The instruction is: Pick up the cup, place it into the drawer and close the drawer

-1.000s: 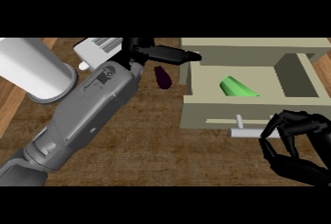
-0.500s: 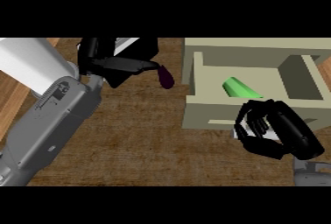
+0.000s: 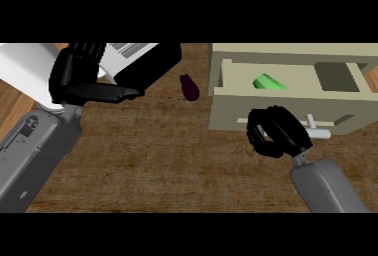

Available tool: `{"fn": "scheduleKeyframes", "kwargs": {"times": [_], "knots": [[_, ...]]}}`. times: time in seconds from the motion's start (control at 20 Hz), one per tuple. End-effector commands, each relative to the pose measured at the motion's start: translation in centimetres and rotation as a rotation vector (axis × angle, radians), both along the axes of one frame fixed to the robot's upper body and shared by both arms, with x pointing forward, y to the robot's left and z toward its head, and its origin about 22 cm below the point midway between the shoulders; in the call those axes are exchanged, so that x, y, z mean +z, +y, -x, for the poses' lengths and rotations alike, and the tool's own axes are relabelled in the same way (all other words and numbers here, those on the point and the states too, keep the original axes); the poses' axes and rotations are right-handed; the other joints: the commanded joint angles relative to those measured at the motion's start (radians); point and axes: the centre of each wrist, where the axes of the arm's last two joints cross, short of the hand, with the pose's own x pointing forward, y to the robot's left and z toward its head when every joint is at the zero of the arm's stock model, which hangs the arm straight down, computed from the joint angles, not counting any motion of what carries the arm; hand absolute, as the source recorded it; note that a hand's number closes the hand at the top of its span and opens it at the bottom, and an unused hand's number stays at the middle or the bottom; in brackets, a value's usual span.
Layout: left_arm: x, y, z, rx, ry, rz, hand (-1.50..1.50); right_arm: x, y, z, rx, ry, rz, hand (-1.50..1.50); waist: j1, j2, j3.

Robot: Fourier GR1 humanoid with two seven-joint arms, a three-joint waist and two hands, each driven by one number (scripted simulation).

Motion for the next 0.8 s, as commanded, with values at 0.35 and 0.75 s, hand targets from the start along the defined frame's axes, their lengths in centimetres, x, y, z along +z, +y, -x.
{"fn": "scheduleKeyframes", "kwargs": {"times": [0.35, 0.75], "knots": [[-0.7, 4.3, 4.8, -0.010, 0.012, -0.001, -1.50, -2.6, 1.7, -8.1, -0.030, 0.061, 0.028, 1.50, 0.012, 0.004, 0.001], [-1.9, 6.3, 3.4, -0.014, -0.006, 0.012, -1.50, -1.8, -3.2, -10.6, -0.083, 0.104, 0.018, 1.50, 0.024, 0.025, 0.002]]}}
